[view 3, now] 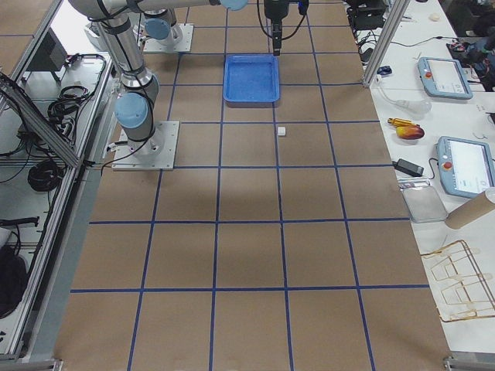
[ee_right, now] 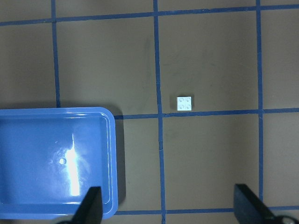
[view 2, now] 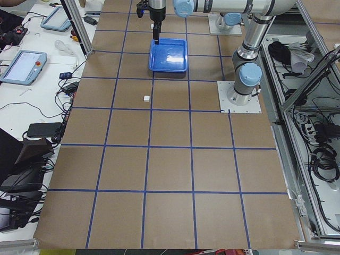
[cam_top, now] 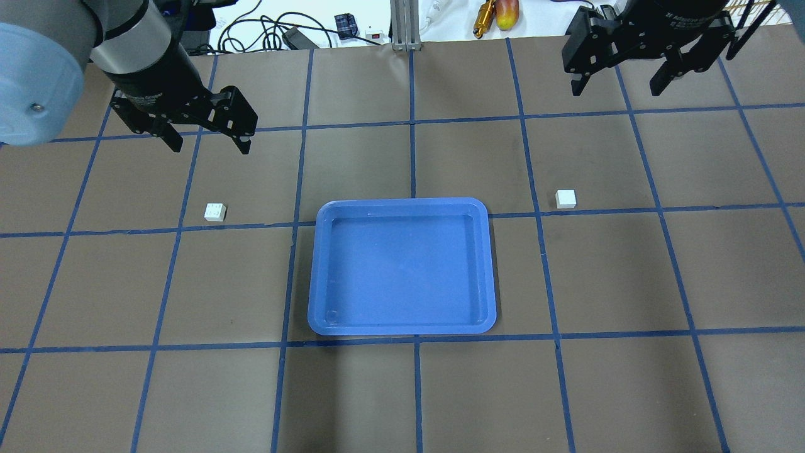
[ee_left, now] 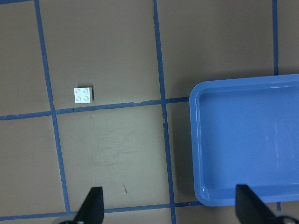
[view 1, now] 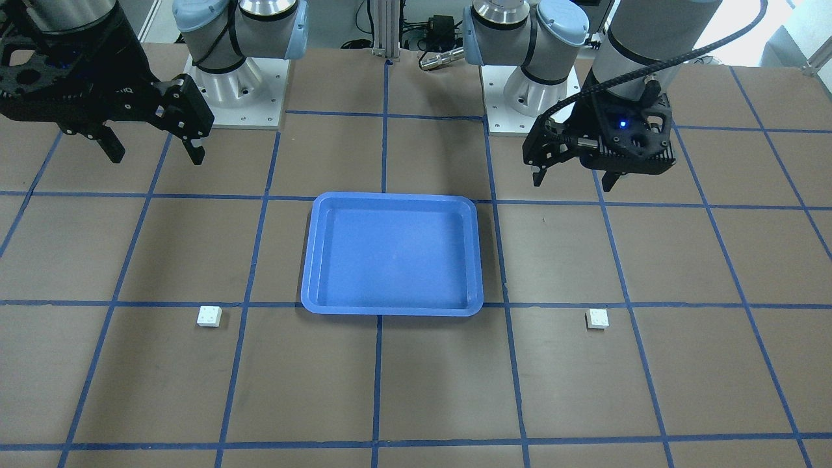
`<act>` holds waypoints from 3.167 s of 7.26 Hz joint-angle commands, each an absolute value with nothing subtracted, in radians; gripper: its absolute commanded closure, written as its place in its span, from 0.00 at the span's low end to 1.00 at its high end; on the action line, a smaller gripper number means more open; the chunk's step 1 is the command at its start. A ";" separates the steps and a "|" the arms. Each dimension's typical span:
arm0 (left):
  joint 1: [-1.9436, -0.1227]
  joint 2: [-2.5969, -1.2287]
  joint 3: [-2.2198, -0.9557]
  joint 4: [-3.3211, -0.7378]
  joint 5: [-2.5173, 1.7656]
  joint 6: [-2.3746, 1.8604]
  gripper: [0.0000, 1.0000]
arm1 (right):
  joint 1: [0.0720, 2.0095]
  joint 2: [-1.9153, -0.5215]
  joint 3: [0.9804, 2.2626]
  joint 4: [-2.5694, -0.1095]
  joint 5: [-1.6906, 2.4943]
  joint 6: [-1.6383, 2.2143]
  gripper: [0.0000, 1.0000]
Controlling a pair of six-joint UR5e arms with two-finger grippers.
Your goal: Assemble white blocks and place on blue tray
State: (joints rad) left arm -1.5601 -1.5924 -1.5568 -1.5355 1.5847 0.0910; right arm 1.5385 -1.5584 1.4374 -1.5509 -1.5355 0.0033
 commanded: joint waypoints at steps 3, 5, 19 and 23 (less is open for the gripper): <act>-1.560 -1.591 -1.557 -1.536 1.585 0.091 0.00 | 1.539 -1.557 1.437 -1.552 -1.536 0.005 0.00; -1.560 -1.586 -1.558 -1.539 1.586 0.091 0.00 | 1.540 -1.555 1.439 -1.552 -1.536 0.005 0.00; -1.362 -1.851 -1.578 -1.338 1.597 0.253 0.00 | 1.539 -1.555 1.440 -1.552 -1.536 -0.023 0.00; -1.327 -1.954 -1.736 -1.054 1.604 0.348 0.00 | 1.499 -1.555 1.501 -1.598 -1.540 -0.729 0.00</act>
State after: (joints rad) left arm -1.3295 -1.9323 -1.6909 -1.1201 1.5988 0.3248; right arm 1.5096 -1.5506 1.4711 -1.5777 -1.5362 -0.5698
